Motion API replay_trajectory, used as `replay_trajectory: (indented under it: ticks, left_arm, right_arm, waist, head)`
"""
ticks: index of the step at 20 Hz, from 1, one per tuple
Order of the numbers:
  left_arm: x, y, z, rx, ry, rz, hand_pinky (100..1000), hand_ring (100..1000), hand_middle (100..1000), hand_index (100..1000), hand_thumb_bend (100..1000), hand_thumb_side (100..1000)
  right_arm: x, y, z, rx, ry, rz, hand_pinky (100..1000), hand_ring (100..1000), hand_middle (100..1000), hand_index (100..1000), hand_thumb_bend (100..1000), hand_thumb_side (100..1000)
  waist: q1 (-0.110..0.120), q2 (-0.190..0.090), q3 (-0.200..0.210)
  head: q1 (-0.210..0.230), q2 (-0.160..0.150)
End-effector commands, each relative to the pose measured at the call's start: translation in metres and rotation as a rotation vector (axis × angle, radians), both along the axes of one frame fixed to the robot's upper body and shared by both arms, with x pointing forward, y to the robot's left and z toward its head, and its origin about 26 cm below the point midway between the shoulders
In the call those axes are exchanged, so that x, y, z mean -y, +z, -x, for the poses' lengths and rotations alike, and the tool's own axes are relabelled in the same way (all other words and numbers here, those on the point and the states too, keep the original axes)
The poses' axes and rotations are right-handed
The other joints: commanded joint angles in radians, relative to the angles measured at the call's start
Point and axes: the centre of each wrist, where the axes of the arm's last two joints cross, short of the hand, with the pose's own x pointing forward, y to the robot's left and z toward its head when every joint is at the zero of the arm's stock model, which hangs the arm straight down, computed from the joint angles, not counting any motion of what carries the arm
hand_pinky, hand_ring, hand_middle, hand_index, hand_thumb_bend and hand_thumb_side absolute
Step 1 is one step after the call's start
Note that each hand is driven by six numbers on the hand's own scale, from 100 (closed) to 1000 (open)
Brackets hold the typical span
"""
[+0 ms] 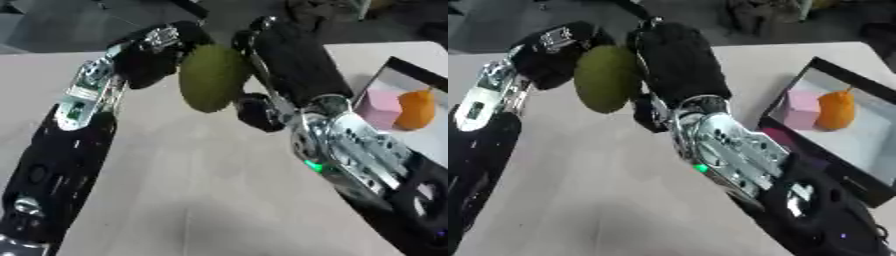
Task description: Pick up the objects with one hand, pass them to the other hand, and then place them into the box on the other side of the table.
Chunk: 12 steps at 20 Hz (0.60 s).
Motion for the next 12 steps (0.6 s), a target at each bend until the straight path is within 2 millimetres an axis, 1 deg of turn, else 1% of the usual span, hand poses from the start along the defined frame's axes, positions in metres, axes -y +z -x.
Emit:
replay_trajectory:
  ticks: [1,7,10,12]
  left_arm:
    - [-0.005,0.012,-0.002,0.015,0.01,0.017,681,506,562,706,100,815]
    - [-0.019,0.01,-0.008,0.004,0.053,0.03,700,531,594,731,100,839]
    - [-0.034,0.01,-0.012,0.02,0.092,0.032,703,537,599,737,100,820]
    - [-0.048,0.013,-0.015,0.041,0.123,0.041,704,537,600,738,100,797]
  right_arm:
    - [0.005,0.008,0.001,0.026,-0.012,-0.02,708,622,452,269,100,100]
    - [0.008,0.008,-0.001,0.033,-0.036,-0.057,704,618,447,271,100,100]
    - [0.014,0.007,-0.004,0.043,-0.072,-0.088,700,616,444,272,100,100]
    - [0.02,0.006,-0.008,0.051,-0.113,-0.107,698,614,443,272,100,100]
  waist:
    - [0.003,-0.019,-0.005]
    - [0.011,-0.022,-0.026]
    - [0.016,-0.027,-0.036]
    - [0.02,-0.03,-0.041]
  head:
    - [0.001,-0.015]
    - [-0.001,-0.02]
    - [-0.009,-0.018]
    - [-0.023,-0.017]
